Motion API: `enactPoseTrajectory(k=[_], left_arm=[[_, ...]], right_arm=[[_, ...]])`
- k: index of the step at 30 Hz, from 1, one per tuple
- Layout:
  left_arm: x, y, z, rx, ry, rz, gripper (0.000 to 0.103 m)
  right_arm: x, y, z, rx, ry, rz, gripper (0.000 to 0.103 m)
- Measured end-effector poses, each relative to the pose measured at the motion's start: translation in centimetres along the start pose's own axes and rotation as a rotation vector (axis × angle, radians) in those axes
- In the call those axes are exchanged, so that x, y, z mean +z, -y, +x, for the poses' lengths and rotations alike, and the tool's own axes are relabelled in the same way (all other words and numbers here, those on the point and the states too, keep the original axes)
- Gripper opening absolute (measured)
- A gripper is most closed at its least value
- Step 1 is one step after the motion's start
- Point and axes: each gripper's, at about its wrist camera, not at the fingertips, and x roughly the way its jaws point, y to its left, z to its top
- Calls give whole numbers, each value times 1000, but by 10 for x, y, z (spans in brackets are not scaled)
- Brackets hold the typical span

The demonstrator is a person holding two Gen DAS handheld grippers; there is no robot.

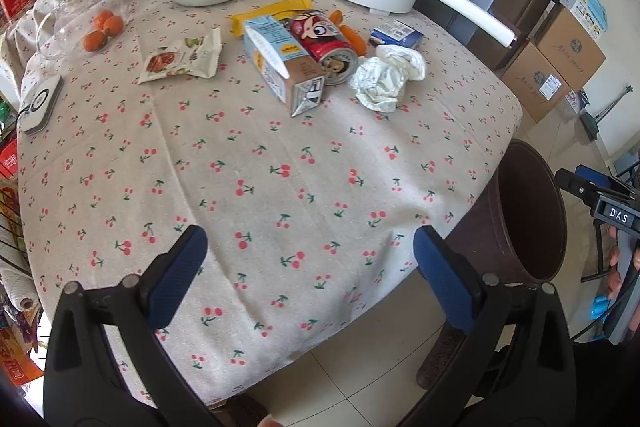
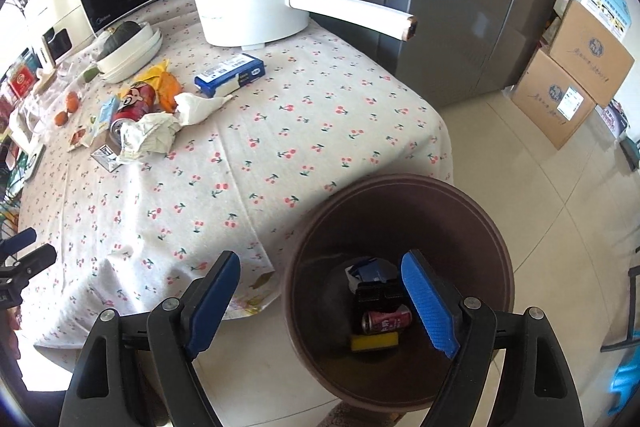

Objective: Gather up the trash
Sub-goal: 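Grasp the crumpled foil with the right tool while the left tool grasps the milk carton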

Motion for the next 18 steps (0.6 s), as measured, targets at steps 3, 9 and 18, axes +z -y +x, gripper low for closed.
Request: enactPoseTrajectory(k=[3, 9, 18], left_arm=[[-1, -16, -2, 19, 2, -12, 102], [-2, -43, -3, 45, -6, -51, 102], [4, -70, -2, 57, -4, -137, 102]], right_arm=[[6, -18, 2, 19, 3, -19, 85], [24, -56, 14, 59, 4, -55, 85], [63, -112, 52, 160, -16, -40, 85]])
